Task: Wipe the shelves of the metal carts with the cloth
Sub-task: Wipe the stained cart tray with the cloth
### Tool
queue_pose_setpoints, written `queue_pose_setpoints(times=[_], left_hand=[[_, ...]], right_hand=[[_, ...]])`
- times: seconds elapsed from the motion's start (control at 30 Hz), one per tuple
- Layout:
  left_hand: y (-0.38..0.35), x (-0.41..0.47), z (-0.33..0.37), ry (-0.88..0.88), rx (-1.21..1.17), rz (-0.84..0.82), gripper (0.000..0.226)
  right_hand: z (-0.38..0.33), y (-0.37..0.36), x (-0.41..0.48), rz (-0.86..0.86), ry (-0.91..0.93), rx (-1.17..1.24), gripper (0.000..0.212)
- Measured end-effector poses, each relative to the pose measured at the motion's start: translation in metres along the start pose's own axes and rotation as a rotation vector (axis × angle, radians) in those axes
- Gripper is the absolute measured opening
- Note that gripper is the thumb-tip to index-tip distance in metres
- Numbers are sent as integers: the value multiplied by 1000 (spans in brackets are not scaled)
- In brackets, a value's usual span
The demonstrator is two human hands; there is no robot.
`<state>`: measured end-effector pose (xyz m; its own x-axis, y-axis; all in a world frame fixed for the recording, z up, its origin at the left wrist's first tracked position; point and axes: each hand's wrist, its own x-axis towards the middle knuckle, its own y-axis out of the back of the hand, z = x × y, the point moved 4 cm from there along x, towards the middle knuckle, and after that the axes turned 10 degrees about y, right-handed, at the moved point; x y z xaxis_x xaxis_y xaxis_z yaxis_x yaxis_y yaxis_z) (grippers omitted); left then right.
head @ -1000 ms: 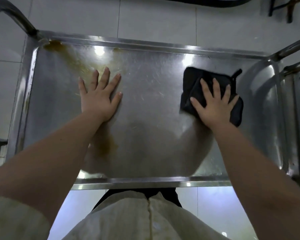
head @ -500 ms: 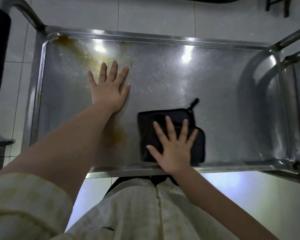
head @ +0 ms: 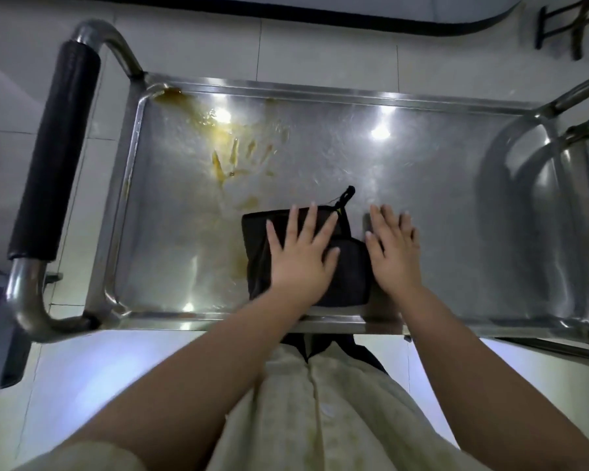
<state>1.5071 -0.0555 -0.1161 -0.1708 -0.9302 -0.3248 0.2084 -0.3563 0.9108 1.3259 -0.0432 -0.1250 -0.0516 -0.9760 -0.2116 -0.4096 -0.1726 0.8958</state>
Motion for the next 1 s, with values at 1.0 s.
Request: queue_pose_setpoints(times=[1.0], left_hand=[[12,35,-70,306,141,97,77]], right_hand=[[-38,-37,4,-14,111,-297,60]])
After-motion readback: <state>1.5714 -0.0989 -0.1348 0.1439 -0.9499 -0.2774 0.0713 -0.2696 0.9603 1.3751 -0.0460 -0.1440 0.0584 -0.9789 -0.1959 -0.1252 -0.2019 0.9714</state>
